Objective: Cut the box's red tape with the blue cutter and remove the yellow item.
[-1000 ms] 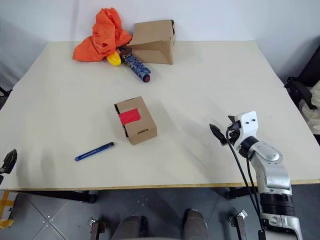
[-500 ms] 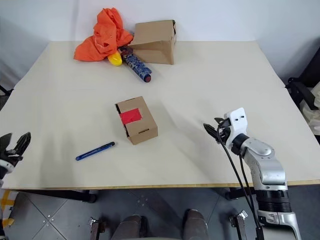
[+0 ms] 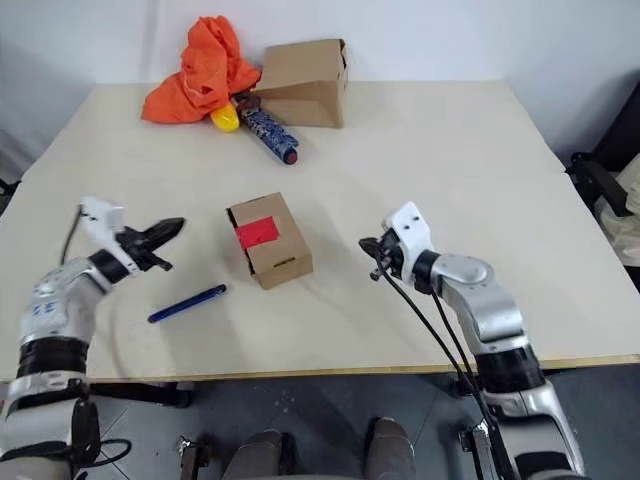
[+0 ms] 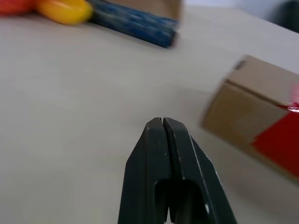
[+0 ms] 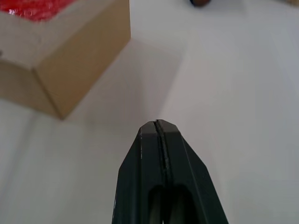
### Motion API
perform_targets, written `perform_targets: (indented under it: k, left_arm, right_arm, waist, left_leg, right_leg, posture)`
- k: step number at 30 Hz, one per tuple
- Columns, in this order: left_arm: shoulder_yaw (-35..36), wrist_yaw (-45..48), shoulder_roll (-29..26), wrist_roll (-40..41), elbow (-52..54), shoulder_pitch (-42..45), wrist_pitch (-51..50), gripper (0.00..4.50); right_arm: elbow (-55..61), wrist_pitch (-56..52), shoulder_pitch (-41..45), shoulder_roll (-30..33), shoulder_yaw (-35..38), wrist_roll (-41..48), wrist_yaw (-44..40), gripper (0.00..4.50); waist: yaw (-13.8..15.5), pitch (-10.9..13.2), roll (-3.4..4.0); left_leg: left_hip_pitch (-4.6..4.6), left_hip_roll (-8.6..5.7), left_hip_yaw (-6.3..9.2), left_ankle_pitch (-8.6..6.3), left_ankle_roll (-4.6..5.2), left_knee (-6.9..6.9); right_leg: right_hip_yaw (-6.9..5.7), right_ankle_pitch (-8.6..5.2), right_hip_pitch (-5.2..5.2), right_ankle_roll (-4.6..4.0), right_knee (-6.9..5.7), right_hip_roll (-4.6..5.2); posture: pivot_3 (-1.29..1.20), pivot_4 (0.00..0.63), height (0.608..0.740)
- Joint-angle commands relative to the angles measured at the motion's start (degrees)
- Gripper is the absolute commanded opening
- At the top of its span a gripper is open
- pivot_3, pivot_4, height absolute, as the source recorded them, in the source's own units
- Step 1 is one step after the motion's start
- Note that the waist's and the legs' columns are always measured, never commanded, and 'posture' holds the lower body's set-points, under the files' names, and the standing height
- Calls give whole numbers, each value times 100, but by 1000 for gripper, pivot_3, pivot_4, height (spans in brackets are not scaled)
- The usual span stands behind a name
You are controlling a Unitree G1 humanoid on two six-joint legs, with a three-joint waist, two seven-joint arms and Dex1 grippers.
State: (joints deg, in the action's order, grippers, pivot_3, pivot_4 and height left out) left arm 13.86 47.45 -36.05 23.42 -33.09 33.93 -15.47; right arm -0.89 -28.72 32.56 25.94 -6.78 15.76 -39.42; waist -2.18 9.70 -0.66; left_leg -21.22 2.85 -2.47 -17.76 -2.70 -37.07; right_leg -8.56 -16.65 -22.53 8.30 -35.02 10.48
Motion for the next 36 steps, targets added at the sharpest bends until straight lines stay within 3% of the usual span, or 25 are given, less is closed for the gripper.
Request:
perform_targets:
  k: [1,6,11,16,20,24,31,36]
  left_arm:
    - [-355,361,17,-254,-325,429,-99,29]
    - [-680,525,320,-558,-939,1141,180,29]
    - [-769,697,698,-603,-1209,1552,283,29]
    - [-1183,1165,1238,-811,-1329,1810,320,29]
    - [-1388,1416,1794,-976,-1748,2174,520,29]
    - [-1353,1443,1949,-1109,-2143,2373,727,29]
    - [-1005,1190,1240,-1190,-2778,2507,1095,29]
    - [-950,1529,569,-1175,-2454,2310,817,29]
  right_arm:
    - [-586,331,455,-251,-301,-188,-291,0]
    - [-1593,612,1148,-732,-699,-515,-582,0]
    - [-1724,831,1410,-1056,-911,-604,-884,0]
    - [-275,17,1088,-769,-1006,-383,-1268,0]
    - [1605,-952,438,58,-1090,-87,-1644,0]
    - [2587,-1776,250,314,-939,295,-1584,0]
    - [2836,-2416,603,686,-18,672,-1124,0]
    - [1350,-1624,1059,917,459,208,-724,0]
  waist:
    - [-24,1,-1]
    - [-43,2,-2]
    - [-57,2,-2]
    - [-52,8,-6]
    - [71,10,-5]
    - [45,16,-12]
    - [38,21,-15]
    - [86,25,-22]
  left_leg:
    - [0,0,-1,0,0,2]
    - [-8,0,-2,0,0,-5]
    - [-8,-1,-1,0,0,-5]
    - [-13,-1,1,0,0,-9]
    - [-17,-2,1,-1,1,-11]
    - [-22,-2,-3,-3,4,-18]
    - [-16,-2,-4,-3,5,-19]
    - [-20,-3,-4,-5,7,-20]
  right_leg:
    - [0,0,-1,0,0,0]
    - [-2,1,-2,2,3,0]
    - [-2,3,0,6,3,1]
    - [-4,4,-1,7,3,1]
    - [-4,5,-1,9,10,2]
    - [-4,6,-2,11,16,1]
    - [-1,6,-4,10,8,1]
    - [-1,7,-4,14,10,3]
  posture:
    - [0,150,740]
    - [0,150,740]
    - [0,150,740]
    - [0,150,740]
    - [0,150,740]
    - [0,150,740]
    - [0,150,740]
    - [0,150,740]
